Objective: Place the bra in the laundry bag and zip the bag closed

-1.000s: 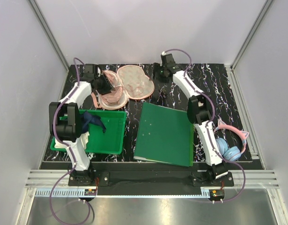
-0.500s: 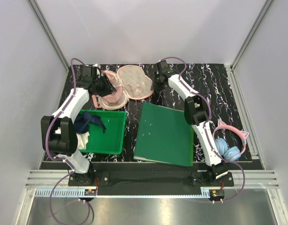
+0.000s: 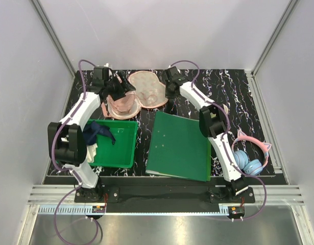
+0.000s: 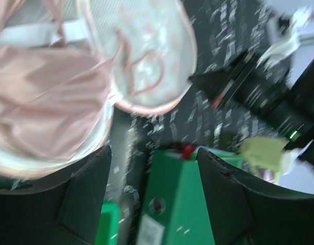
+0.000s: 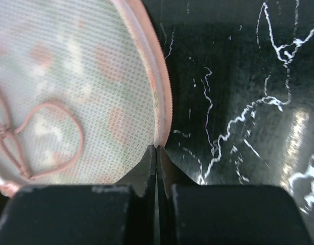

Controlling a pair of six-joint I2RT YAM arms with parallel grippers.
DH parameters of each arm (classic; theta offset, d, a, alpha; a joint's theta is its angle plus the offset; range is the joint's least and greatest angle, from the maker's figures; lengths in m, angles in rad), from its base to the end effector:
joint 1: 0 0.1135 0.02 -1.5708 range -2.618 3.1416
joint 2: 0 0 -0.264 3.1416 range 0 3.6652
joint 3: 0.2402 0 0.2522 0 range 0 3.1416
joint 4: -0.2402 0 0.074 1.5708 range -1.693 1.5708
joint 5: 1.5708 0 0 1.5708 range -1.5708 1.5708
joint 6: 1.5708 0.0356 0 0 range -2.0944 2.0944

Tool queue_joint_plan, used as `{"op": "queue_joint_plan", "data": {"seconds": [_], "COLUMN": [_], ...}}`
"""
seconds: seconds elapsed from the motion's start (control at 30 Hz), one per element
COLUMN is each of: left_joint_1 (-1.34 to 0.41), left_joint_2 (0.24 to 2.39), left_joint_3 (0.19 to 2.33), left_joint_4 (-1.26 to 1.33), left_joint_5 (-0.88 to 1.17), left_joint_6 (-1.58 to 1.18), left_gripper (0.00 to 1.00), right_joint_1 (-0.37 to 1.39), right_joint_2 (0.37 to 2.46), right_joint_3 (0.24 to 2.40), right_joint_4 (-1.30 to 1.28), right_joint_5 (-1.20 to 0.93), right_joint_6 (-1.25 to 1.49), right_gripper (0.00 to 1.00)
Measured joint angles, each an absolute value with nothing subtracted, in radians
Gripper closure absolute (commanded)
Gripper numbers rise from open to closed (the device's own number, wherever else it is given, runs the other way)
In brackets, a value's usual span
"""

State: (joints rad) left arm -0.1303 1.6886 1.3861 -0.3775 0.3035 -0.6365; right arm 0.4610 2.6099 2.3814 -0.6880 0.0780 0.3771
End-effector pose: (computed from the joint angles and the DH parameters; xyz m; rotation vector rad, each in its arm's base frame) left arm 0.3820 -0.0608 0.2921 -0.4165 2.2860 -0.7425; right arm 0.5085 0.2495 0.1634 -0.0718 2.5006 0.2562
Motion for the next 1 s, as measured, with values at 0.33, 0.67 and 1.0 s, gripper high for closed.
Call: {"op": "queue_joint_plan", "data": {"seconds": [0.33, 0.67, 1.0], "left_joint_1": [-0.13, -0.036, -0.02], "left_joint_2": [1.795, 1.795, 1.887], "left_joint_3": [1.537, 1.551, 1.607], "left_joint_4": [-0.311, -0.296, -0.302], "left_joint_5": [0.331, 0.41, 0.464], "left_joint_6": [-0.861, -0.865, -0.847], "left_gripper": [0.2, 0.04, 0.1], "right_joint_1": [0.556, 0.699, 0.701], "right_joint_2": [2.397, 2.371, 2.371], "right_joint_3": [2.303, 2.316, 2.315], "right_joint_4": [-0.548, -0.487, -0.467], "right_joint_5": [0.081, -0.033, -0.102], "right_joint_6": [0.23, 0.159, 0.172], "right_gripper": [1.0, 1.0, 1.0]}}
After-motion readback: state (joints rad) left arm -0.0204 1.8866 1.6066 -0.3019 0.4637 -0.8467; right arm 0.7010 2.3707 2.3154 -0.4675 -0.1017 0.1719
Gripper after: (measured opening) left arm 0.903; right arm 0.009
